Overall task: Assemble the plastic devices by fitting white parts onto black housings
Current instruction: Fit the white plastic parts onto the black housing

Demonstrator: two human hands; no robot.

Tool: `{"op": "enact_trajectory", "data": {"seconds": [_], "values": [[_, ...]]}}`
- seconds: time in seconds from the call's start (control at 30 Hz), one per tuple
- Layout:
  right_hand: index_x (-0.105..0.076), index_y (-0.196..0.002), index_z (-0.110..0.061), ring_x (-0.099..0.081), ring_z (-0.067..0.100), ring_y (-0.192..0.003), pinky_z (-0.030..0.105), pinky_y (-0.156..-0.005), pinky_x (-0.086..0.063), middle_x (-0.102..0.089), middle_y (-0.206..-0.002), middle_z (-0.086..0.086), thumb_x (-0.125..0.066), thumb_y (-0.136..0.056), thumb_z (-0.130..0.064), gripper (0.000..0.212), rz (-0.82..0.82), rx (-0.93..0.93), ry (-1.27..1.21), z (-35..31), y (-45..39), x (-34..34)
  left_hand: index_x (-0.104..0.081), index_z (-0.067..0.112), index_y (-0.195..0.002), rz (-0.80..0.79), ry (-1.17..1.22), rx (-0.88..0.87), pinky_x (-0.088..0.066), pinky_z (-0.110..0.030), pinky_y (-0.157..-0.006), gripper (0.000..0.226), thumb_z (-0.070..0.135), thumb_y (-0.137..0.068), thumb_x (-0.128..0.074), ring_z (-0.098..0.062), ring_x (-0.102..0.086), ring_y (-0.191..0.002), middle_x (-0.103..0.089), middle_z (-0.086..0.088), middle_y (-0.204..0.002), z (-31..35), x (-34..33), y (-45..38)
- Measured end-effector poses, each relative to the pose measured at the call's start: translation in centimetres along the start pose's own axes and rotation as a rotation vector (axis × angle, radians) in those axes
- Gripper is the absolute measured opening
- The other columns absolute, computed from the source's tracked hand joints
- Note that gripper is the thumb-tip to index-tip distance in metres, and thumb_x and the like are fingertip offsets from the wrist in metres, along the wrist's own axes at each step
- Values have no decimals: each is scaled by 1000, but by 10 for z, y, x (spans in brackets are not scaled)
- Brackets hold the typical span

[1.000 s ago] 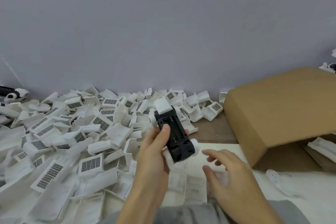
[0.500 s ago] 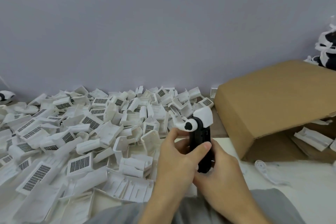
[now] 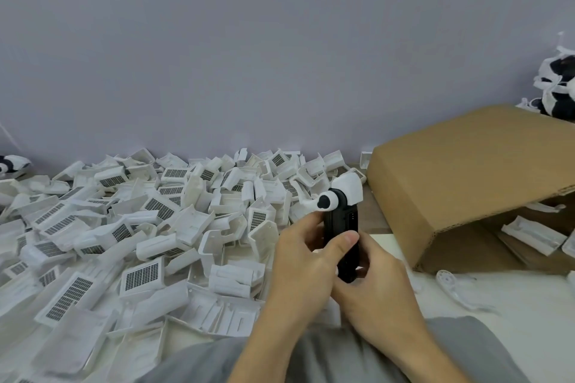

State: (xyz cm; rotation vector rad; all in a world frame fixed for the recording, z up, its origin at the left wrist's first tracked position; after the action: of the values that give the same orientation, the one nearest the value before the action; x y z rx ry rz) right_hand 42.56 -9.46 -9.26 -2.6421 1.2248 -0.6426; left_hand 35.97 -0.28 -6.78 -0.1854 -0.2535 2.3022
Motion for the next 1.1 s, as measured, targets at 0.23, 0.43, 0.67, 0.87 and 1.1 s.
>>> {"op": "enact_trajectory", "data": {"seconds": [0.23, 0.43, 0.67, 0.87, 1.1], "values": [[-50, -128, -48, -56, -6, -120, 25, -97, -43, -63, -123, -30, -67, -80, -31, 53, -31, 95, -64, -9, 1, 1, -73, 32, -90, 6, -149, -152, -58, -29, -75, 31, 3, -80, -70, -12, -70, -80, -76, 7, -86, 2, 5, -2], [-48, -135, -33, -54, 5, -129, 42, -110, -41, -63, -131, -18, -59, -78, -13, 62, -34, 122, -221, -3, 1, 6, -73, 28, -102, -47, -359, -297, -46, -8, -71, 43, -7, -79, -65, 0, -67, -88, -73, 19, -90, 2, 1, 0], [-53, -132, -24, -68, 8, -110, 15, -81, -54, -72, -119, -7, -84, -75, -15, 66, 45, -5, -526, 6, -9, 17, -70, 18, -114, -134, -534, -385, -56, -43, -78, 46, -5, -80, -51, -21, -66, -94, -72, 4, -98, -9, 1, 0], [-70, -111, -22, -74, 8, -87, 13, -68, -54, -77, -94, -7, -81, -60, -35, 54, 166, -21, -453, 2, -12, 21, -69, 9, -108, -159, -546, -401, -60, -41, -74, 45, -11, -76, -44, -24, -65, -88, -69, -3, -95, -13, -1, 1], [-72, -108, -20, -74, 12, -80, 15, -66, -54, -78, -87, -1, -82, -58, -36, 53, 201, -22, -447, 0, -13, 25, -67, 8, -105, -154, -565, -412, -59, -42, -73, 36, -4, -79, -45, -24, -63, -86, -67, -2, -92, -11, -3, 3]]}}
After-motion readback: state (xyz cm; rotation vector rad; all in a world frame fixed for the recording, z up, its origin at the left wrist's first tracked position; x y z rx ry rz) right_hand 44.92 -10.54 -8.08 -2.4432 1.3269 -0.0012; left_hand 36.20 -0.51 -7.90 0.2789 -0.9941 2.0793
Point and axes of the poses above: each hand's wrist, its own y-axis away from the middle knuckle, its own x-axis out of the back of the hand, z = x × y, the point moved 3 cm from there along -y, towards the middle knuckle
